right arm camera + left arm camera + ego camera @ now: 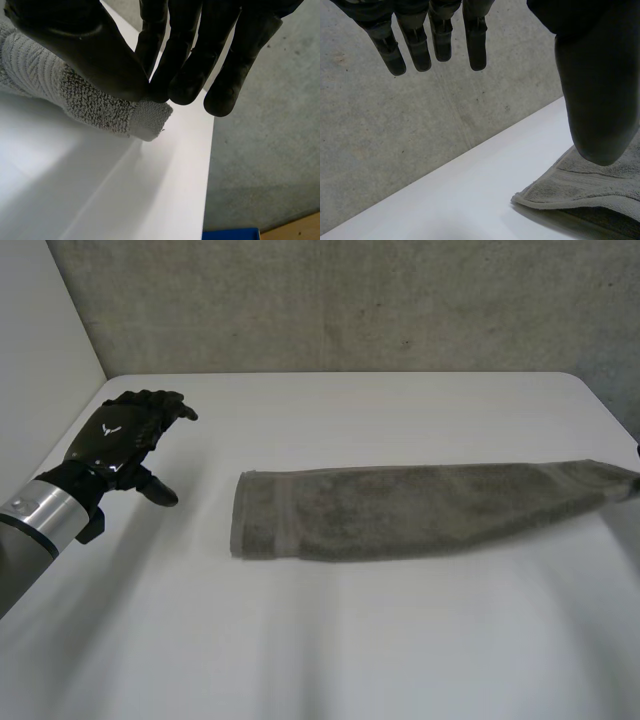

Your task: Fold the towel.

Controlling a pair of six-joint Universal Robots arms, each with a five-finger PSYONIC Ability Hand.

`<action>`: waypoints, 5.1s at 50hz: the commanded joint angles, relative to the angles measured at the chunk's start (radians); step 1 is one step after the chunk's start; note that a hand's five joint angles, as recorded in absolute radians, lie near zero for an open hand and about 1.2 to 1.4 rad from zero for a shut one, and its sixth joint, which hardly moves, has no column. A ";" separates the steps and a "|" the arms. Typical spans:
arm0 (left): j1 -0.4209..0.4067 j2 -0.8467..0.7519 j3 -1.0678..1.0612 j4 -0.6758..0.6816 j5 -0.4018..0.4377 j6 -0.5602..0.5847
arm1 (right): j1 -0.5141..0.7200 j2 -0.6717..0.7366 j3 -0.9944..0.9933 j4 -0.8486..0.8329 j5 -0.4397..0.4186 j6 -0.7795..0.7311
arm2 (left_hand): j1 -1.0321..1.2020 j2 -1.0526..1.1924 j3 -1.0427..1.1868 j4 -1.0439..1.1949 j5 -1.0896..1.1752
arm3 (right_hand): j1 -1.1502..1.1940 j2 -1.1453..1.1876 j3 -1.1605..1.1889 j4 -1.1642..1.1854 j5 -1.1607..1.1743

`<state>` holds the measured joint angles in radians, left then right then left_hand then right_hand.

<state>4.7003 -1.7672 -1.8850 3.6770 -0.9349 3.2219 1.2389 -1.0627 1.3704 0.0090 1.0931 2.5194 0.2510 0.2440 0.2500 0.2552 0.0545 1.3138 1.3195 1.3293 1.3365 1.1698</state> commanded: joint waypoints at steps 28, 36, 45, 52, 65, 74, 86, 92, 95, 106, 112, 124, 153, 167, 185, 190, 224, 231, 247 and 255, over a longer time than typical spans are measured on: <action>0.011 0.005 -0.005 -0.002 -0.001 -0.001 | 1.119 0.322 -0.507 0.040 0.191 0.231 | -0.061 -0.054 -0.060 -0.065 -0.039 | -1.139 -1.145 -1.155 -1.162 -1.170; 0.012 -0.002 -0.016 0.001 0.002 0.003 | 1.076 0.180 -0.378 0.043 0.220 0.236 | -0.061 -0.054 -0.060 -0.065 -0.039 | -1.139 -1.145 -1.155 -1.162 -1.170; 0.000 -0.002 -0.020 0.001 0.002 0.003 | 0.865 -0.092 0.054 -0.012 0.183 0.231 | -0.061 -0.054 -0.060 -0.065 -0.039 | -1.139 -1.145 -1.155 -1.162 -1.170; -0.003 -0.002 -0.022 0.001 0.002 0.003 | 0.699 -0.120 0.297 -0.142 0.091 0.226 | -0.061 -0.054 -0.060 -0.065 -0.039 | -1.045 -1.051 -1.060 -1.068 -1.075; -0.026 -0.002 -0.028 0.001 0.002 0.003 | 0.590 0.004 0.345 -0.261 -0.010 0.219 | -0.061 -0.054 -0.060 -0.065 -0.039 | -0.671 -0.677 -0.687 -0.694 -0.702; -0.028 -0.002 -0.037 0.014 0.002 0.003 | 0.591 0.052 0.305 -0.262 -0.007 0.231 | -0.061 -0.054 -0.060 -0.065 -0.039 | -0.443 -0.449 -0.458 -0.466 -0.473; -0.028 -0.002 -0.039 0.020 0.002 0.003 | 0.596 0.049 0.303 -0.287 0.004 0.237 | -0.061 -0.054 -0.060 -0.065 -0.039 | 0.082 0.077 0.067 0.060 0.052; -0.026 -0.002 -0.039 0.018 0.002 0.003 | 0.585 0.024 0.309 -0.265 0.010 0.236 | -0.061 -0.054 -0.060 -0.065 -0.039 | 0.082 0.077 0.067 0.060 0.052; -0.023 0.002 -0.039 0.018 0.002 0.003 | 0.538 -0.026 0.331 -0.241 0.008 0.234 | -0.061 -0.054 -0.060 -0.065 -0.039 | 0.082 0.077 0.067 0.060 0.052; -0.020 0.043 -0.034 0.020 0.004 0.003 | 0.386 -0.235 0.303 -0.037 -0.019 0.165 | -0.061 -0.054 -0.060 -0.065 -0.039 | 0.082 0.077 0.067 0.060 0.052; -0.022 0.044 -0.020 0.020 0.002 0.000 | 0.483 -0.281 0.161 0.064 -0.062 0.186 | -0.061 -0.054 -0.060 -0.065 -0.039 | 0.082 0.077 0.067 0.060 0.052; -0.065 0.046 0.015 0.020 -0.005 -0.056 | 0.949 -0.042 -0.036 0.075 -0.039 0.251 | -0.061 -0.054 -0.060 -0.065 -0.039 | 0.082 0.077 0.067 0.060 0.052; -0.406 -0.060 0.195 -0.021 -0.250 -0.381 | 0.720 -0.231 0.154 -0.018 -0.009 0.656 | -0.035 -0.028 -0.034 -0.039 -0.013 | -1.139 -1.145 -1.155 -1.162 -1.170; -0.505 -0.208 0.112 -0.149 -0.458 -0.369 | 0.722 0.064 0.115 -0.023 0.007 0.642 | -0.032 -0.025 -0.031 -0.036 -0.010 | -1.139 -1.145 -1.155 -1.162 -1.170; -0.499 -0.285 0.171 -0.157 -0.467 -0.232 | 0.722 0.012 0.116 -0.041 0.108 0.510 | -0.032 -0.025 -0.031 -0.036 -0.010 | -1.139 -1.145 -1.155 -1.162 -1.170; -0.491 -0.170 0.219 -0.163 -0.466 -0.240 | 0.722 -0.079 0.093 -0.044 0.119 0.518 | -0.043 -0.036 -0.042 -0.048 -0.021 | -1.139 -1.145 -1.155 -1.162 -1.170; -0.361 0.000 0.561 -0.520 -0.613 -0.235 | 0.711 -0.281 -0.160 0.106 0.564 0.423 | 0.253 0.260 0.254 0.249 0.275 | -1.139 -1.145 -1.155 -1.162 -1.170; -0.356 0.000 0.566 -0.520 -0.611 -0.234 | 0.711 -0.281 -0.157 0.109 0.525 0.435 | 1.007 1.013 1.007 1.002 1.028 | -1.139 -1.145 -1.155 -1.162 -1.170; -0.353 0.000 0.576 -0.540 -0.611 -0.229 | 0.709 -0.281 -0.160 0.120 0.524 0.438 | 0.465 0.472 0.466 0.460 0.487 | -1.139 -1.145 -1.155 -1.162 -1.170; -0.338 -0.002 0.583 -0.554 -0.611 -0.229 | 0.711 -0.281 -0.160 0.121 0.524 0.438 | 0.215 0.222 0.216 0.211 0.237 | -1.139 -1.145 -1.155 -1.162 -1.170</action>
<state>4.3509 -1.7683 -1.3050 3.1307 -1.5463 2.9938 1.9486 -1.3437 1.2104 0.1294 1.6163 2.9576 0.5390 0.5465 0.5511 0.5527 0.3595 0.2215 0.2332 0.2412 0.2429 0.0589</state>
